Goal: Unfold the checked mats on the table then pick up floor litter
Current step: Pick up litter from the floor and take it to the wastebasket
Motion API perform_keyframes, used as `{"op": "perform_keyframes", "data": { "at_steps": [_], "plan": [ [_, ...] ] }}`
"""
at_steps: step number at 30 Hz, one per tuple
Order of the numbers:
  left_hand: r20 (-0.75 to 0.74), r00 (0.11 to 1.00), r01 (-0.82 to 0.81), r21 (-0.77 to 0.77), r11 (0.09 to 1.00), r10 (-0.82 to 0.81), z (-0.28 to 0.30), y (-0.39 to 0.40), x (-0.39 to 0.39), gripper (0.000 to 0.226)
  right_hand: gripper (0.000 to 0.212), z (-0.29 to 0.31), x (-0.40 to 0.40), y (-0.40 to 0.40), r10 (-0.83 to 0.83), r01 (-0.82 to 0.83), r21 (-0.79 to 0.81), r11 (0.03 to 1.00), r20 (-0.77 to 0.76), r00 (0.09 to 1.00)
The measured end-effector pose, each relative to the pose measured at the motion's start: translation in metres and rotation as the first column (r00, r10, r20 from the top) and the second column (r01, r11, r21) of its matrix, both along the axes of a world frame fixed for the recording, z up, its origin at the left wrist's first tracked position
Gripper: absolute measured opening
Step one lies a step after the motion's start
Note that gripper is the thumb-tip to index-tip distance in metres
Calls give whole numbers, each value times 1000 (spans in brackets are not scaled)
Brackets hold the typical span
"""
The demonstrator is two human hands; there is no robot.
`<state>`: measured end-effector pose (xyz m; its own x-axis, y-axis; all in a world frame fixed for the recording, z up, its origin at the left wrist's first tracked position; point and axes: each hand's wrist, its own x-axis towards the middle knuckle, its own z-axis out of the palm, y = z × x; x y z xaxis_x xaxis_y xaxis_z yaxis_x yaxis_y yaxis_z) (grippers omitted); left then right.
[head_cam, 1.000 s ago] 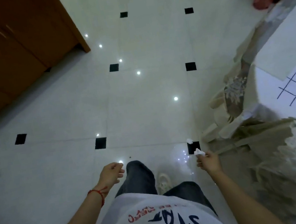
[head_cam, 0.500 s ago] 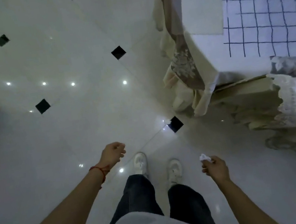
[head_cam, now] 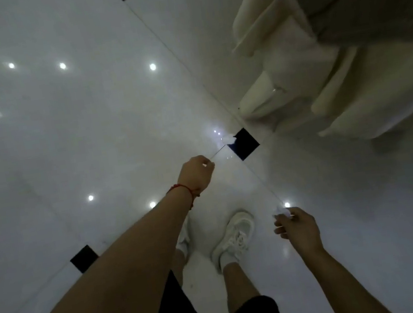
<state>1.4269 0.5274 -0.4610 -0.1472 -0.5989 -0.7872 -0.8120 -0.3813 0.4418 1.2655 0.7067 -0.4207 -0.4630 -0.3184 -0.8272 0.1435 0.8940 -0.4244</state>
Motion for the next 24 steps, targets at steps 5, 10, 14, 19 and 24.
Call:
{"op": "perform_keyframes", "data": {
  "at_steps": [5,10,14,19,24],
  "plan": [
    [-12,994,105,-41,994,-106,-110,24,-11,29,21,-121,-4,-15,89,-90,-17,996,-46,995],
    [-12,980,194,-132,972,-197,-212,31,-14,36,17,-224,-5,-17,6,-7,-16,1000,-29,1000],
    [27,983,182,-282,942,-181,-286,13,-39,44,14,-288,-3,-22,2,-3,-42,999,-31,1000],
    [-2,977,193,-420,887,-214,-349,-10,-84,55,13,-341,-11,-34,-40,36,-91,995,-41,998],
    [59,949,294,-513,806,-308,-382,-14,-109,48,15,-368,-16,-45,-67,61,-102,993,-60,996]
  ]
}}
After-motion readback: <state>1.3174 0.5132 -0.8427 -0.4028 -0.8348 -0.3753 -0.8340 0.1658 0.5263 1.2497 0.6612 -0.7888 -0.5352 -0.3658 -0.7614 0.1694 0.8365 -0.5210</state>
